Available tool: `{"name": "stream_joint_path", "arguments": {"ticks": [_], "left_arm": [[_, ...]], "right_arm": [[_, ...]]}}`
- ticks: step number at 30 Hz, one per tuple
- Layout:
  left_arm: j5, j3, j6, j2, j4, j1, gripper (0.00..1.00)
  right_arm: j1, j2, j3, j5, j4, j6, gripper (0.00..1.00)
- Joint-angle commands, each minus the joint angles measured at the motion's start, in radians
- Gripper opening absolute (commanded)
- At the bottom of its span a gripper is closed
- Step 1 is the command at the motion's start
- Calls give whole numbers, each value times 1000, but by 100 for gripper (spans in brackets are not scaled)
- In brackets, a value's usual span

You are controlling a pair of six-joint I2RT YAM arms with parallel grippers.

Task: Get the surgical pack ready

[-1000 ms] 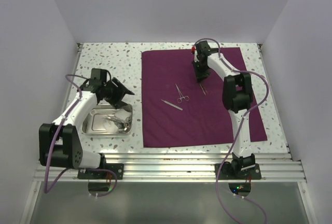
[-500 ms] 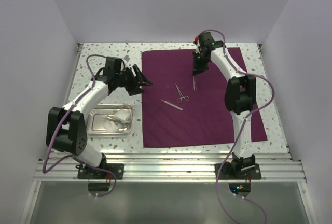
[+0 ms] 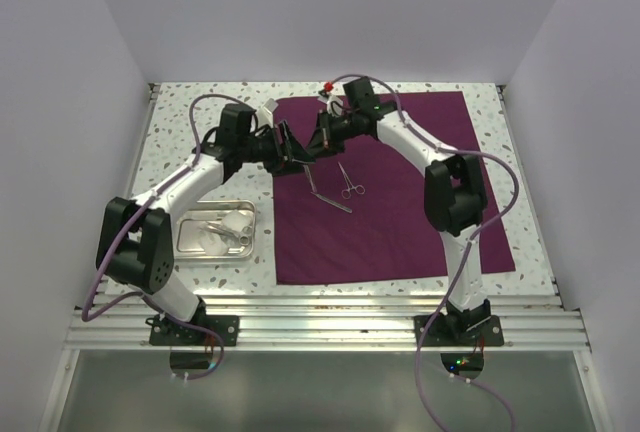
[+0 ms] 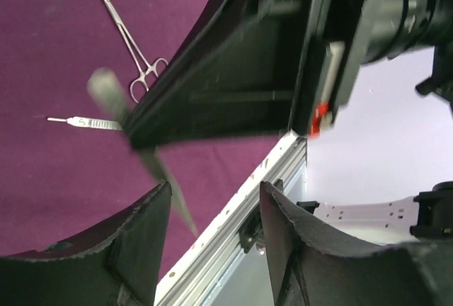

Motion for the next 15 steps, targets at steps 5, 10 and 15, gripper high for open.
{"name": "stream_joint_path", "arguments": {"ticks": [5, 10, 15], "left_arm": [[44, -14, -30, 4, 43, 0, 50], [-59, -5, 6, -68, -61, -1, 41], [-151, 31, 55, -111, -171, -1, 47]], "right_arm": [[22, -57, -2, -134, 169, 145, 0], [21, -54, 2, -131, 135, 123, 0], [19, -72, -25, -145, 138, 122, 0]]}}
